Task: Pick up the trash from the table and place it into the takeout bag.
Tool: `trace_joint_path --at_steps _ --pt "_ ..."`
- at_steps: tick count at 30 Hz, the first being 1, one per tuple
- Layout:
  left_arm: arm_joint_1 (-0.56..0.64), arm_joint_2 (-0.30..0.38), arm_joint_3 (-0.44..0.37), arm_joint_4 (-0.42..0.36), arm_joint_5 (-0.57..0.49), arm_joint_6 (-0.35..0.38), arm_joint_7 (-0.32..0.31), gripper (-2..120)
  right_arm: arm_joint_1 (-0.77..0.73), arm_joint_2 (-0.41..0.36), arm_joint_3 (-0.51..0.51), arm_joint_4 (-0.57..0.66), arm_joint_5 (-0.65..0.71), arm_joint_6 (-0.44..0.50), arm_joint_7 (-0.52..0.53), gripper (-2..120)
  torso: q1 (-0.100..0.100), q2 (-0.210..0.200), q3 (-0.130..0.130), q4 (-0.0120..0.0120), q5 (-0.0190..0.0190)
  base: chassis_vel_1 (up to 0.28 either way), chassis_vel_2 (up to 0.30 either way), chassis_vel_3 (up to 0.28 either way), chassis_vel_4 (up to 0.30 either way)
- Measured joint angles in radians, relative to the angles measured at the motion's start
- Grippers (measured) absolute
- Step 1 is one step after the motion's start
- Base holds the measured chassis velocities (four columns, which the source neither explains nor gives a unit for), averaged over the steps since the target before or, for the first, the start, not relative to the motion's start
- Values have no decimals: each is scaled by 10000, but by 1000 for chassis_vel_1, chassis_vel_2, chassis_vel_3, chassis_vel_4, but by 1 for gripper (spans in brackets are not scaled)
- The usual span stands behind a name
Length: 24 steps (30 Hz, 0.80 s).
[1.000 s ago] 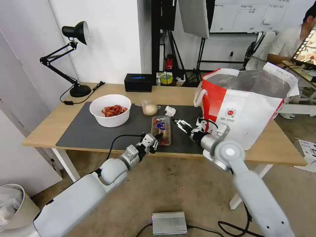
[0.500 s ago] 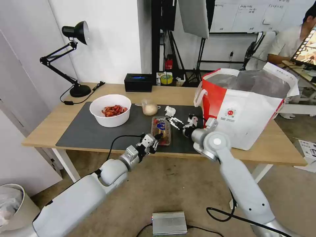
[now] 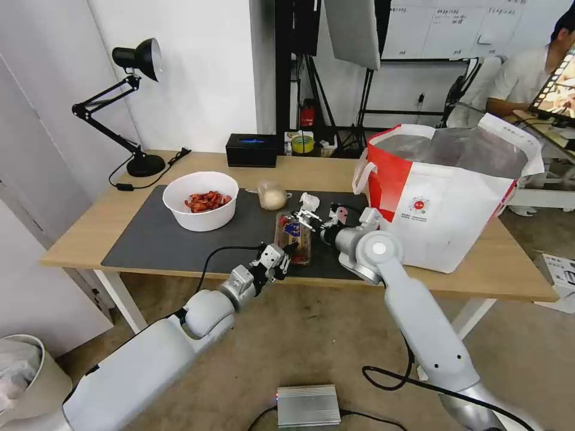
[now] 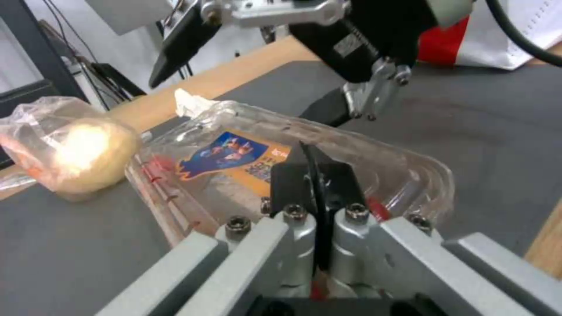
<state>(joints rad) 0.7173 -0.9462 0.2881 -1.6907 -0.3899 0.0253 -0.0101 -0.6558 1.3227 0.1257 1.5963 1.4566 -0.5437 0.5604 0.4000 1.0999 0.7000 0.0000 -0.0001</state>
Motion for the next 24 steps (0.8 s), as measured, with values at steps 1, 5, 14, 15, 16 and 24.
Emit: trace_joint_path --at_steps 1,5,14,15,16,24 --pt "0 6 0 -23 -7 0 0 0 10 39 -9 -31 -8 0 27 100 0 0 0 0 1 0 0 0 0" --pt "21 57 -4 -83 -25 0 -4 0 70 112 -22 -96 -13 -46 87 100 0 0 0 0 0 0 0 0 0" --pt "97 137 -76 -140 -54 -12 -9 0 188 232 -42 -244 2 -172 157 100 0 0 0 0 1 0 0 0 0" --pt "103 131 -81 -140 -55 -13 -10 0 196 256 -44 -272 2 -176 157 100 0 0 0 0 1 0 0 0 0" --pt "108 117 -84 -137 -55 -14 -10 0 201 282 -46 -296 2 -181 153 100 0 0 0 0 1 0 0 0 0" --pt "260 86 -152 -132 -54 -51 -14 0 194 447 -46 -415 -18 -217 136 100 0 3 0 0 1 0 0 0 0"
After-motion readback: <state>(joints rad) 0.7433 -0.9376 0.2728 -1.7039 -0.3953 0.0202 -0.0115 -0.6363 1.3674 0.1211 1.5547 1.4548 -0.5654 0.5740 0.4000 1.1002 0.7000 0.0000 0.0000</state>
